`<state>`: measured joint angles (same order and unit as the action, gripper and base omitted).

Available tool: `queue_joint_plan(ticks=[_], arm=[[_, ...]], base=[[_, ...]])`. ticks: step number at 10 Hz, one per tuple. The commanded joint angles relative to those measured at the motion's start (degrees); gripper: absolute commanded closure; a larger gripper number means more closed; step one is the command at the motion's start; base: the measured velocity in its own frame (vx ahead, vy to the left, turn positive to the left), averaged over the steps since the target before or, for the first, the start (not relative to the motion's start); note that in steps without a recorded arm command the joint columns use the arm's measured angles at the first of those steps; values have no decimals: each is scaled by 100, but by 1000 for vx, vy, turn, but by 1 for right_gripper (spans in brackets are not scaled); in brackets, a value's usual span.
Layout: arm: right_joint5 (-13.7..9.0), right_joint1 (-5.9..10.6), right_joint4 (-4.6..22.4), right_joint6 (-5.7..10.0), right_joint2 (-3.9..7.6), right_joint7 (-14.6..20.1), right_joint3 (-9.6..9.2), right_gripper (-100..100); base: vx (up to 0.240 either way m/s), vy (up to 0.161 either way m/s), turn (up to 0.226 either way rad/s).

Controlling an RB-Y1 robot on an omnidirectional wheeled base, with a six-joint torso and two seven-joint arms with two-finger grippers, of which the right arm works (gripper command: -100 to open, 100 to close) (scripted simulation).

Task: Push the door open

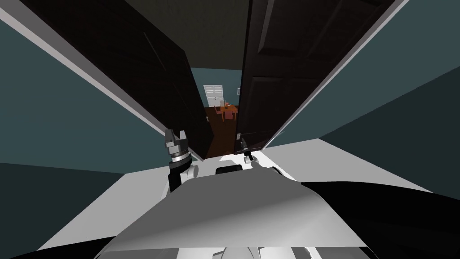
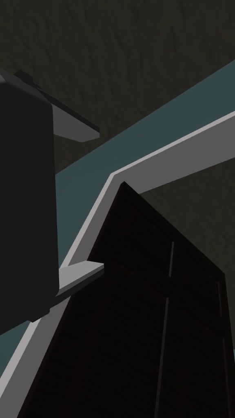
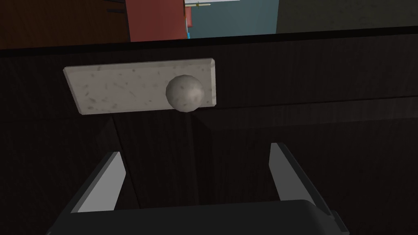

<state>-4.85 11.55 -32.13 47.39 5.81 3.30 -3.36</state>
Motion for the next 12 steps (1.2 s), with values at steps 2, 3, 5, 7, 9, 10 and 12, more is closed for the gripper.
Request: queue_joint_plan(ticks=[2, 3, 5, 7, 9, 10, 12], arm=[[-16, 1, 24, 21, -6, -18, 29, -100], [-22, 0, 33, 28, -10, -25, 41, -100], [-34, -1, 49, 42, -21, -38, 63, -100], [-30, -3, 38, 33, -18, -33, 55, 100], [-30, -3, 38, 33, -18, -33, 55, 100], [-30, -3, 38, 33, -18, -33, 55, 100], [-30, -3, 38, 33, -18, -33, 55, 100]], base=[[202, 1, 33], [225, 21, 28], [215, -6, 26], [38, -2, -1], [-30, 1, 5], [-14, 0, -3], [-4, 0, -1]])
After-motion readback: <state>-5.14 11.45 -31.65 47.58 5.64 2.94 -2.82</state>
